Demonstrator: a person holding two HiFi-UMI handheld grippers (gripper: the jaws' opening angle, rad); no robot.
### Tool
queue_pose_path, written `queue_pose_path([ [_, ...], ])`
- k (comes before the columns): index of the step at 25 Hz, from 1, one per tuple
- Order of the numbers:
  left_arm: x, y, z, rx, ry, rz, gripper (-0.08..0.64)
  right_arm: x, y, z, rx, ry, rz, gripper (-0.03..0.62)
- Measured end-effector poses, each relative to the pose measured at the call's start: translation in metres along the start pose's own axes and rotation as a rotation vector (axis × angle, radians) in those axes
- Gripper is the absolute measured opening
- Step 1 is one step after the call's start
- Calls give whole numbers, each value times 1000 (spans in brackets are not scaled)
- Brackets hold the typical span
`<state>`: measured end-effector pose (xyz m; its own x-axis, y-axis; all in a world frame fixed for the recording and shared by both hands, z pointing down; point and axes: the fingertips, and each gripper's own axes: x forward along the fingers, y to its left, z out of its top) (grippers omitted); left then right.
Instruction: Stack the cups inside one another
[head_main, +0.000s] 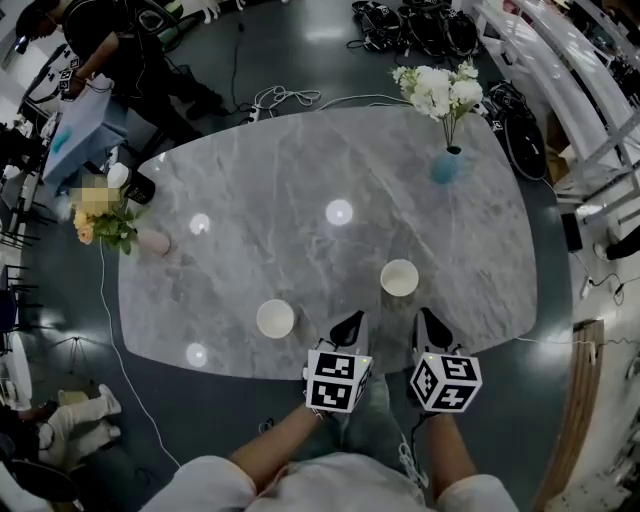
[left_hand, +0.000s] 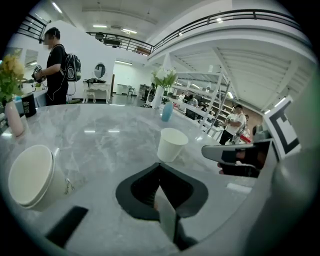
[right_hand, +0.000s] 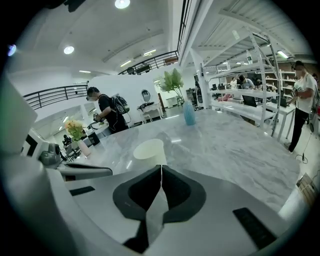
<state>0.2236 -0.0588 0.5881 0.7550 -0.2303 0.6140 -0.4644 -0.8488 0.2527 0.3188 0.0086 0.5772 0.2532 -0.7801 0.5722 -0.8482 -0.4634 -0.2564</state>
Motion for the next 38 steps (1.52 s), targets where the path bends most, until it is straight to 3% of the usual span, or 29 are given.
queue_pose_path([
  [21, 14, 12, -14, -32, 41, 22, -5, 26, 9, -15, -39, 57, 51, 15],
  [38, 19, 22, -20, -61, 64, 24, -5, 54, 24, -12, -151, 97, 88, 200],
])
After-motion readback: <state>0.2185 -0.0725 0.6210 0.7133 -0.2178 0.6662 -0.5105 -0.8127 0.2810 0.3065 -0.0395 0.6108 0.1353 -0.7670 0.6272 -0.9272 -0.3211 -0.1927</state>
